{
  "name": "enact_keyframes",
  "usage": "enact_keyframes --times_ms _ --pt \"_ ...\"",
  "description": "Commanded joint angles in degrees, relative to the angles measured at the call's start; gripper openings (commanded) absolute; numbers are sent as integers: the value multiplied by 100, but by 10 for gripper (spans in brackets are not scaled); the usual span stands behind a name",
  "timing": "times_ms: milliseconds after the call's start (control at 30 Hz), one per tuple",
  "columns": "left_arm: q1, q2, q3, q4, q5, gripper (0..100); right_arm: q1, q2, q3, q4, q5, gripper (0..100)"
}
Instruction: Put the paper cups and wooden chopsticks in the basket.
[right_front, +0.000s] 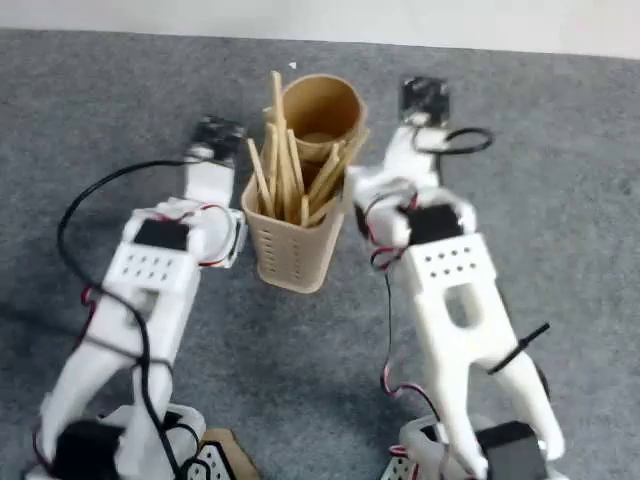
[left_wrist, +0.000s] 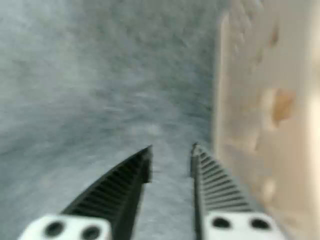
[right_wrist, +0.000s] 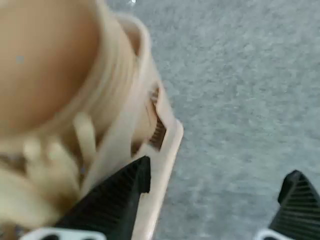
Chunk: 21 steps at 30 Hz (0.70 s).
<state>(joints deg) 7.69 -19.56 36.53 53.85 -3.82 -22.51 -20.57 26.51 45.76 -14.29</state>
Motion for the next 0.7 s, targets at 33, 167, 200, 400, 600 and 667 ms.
enact_keyframes --times_ms 33,167,200,400,600,667 --pt "936 101 -462 387 -281 161 -831 -31 1077 -892 -62 400" --pt "-180 -259 -497 431 -264 161 -40 -31 1270 -901 -62 400" --pt "-558 -303 -505 422 -255 161 189 -31 1191 -910 -62 400" --pt "-1666 -31 -901 378 492 161 567 22 690 -927 -70 400" --pt "-374 857 -1393 387 220 161 -804 31 1279 -1736 -35 400" --pt "251 1033 -1358 404 -360 161 -963 -22 1516 -1780 -26 400"
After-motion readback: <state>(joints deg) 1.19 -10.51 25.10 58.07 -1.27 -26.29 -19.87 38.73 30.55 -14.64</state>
